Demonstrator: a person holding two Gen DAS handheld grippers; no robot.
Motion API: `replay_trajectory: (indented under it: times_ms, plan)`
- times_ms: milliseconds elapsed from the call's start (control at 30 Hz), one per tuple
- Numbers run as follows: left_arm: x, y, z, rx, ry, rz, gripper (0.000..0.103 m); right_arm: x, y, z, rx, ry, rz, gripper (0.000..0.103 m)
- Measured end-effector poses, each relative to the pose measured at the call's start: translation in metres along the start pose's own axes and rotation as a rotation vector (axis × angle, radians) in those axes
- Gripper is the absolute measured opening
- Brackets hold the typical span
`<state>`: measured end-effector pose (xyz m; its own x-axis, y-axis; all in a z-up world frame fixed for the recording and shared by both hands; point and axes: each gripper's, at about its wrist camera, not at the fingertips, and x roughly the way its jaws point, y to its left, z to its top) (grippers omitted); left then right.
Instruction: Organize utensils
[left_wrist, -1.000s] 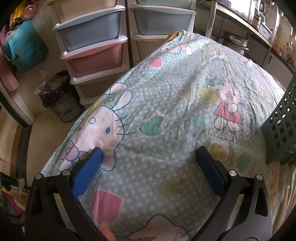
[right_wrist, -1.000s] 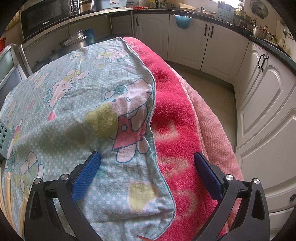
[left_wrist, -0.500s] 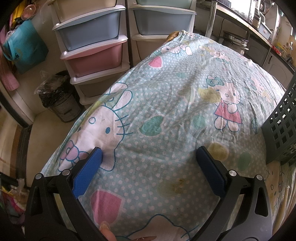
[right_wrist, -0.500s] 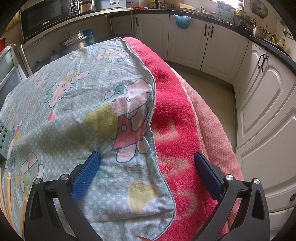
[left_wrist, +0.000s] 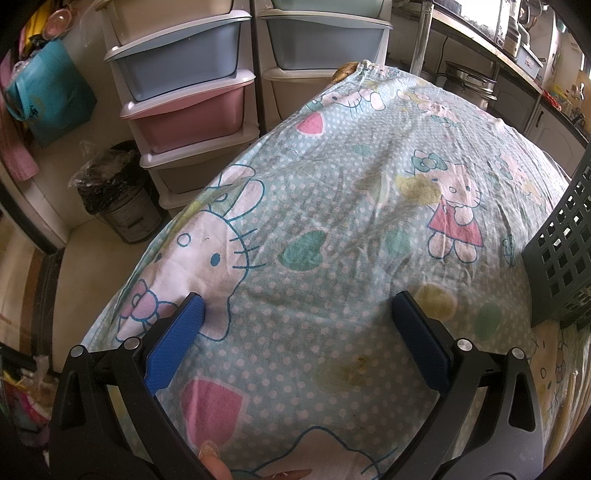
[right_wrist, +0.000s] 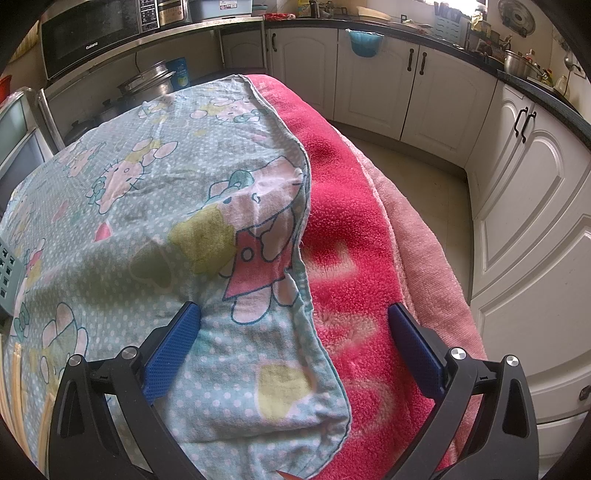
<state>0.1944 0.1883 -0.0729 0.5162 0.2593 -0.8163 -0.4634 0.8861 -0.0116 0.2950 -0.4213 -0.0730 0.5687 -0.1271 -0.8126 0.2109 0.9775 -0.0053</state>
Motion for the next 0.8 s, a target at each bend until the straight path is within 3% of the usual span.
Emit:
replay_trajectory:
  times_ms: [633,733,800]
  plan:
    - [-0.003,0.001,0.0,-0.006,-0.013,-0.006,0.094,-0.002,0.0,-0.001,0.001,-0.006,-0.003,0.097]
    - [-0.029,0.004,-0.003,-0.031,-0.113,0.014,0.093,-0.02,0.001,-0.003,0.0,-0.069,-0.036,0.097]
    - [-0.061,0.003,-0.009,-0.02,-0.244,-0.016,0.093,-0.047,0.005,-0.008,-0.011,-0.183,-0.005,0.097]
